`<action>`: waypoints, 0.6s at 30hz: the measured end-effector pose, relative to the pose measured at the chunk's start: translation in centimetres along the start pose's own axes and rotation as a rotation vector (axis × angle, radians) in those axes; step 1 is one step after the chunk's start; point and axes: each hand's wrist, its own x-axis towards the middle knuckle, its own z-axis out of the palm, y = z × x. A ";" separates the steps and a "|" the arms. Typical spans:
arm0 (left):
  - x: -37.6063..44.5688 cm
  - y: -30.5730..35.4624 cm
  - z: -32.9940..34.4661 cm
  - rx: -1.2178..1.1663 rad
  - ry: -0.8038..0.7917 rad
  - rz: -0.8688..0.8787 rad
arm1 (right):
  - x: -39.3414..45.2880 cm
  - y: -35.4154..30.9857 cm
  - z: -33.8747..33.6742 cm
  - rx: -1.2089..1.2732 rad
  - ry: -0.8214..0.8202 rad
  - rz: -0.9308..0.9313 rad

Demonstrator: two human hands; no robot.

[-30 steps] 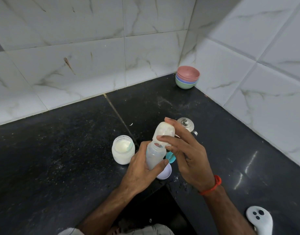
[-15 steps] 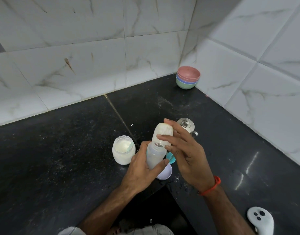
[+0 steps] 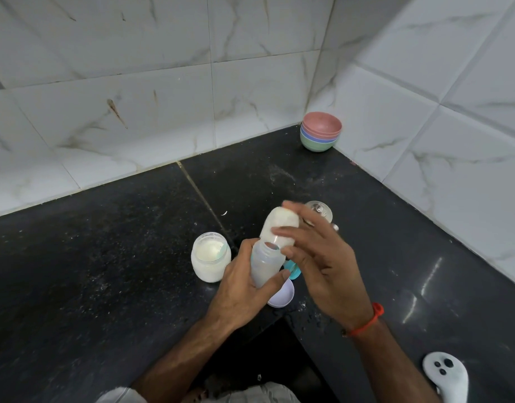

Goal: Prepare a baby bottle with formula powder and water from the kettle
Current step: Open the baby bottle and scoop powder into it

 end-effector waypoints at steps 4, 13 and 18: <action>0.0 0.2 0.1 0.000 0.004 0.009 | -0.1 -0.2 0.4 -0.018 0.038 -0.027; 0.1 0.6 0.0 -0.030 0.006 0.014 | -0.1 -0.3 0.2 -0.058 0.045 -0.091; 0.0 0.9 -0.1 -0.048 0.006 0.015 | -0.1 -0.7 0.4 -0.072 0.039 -0.152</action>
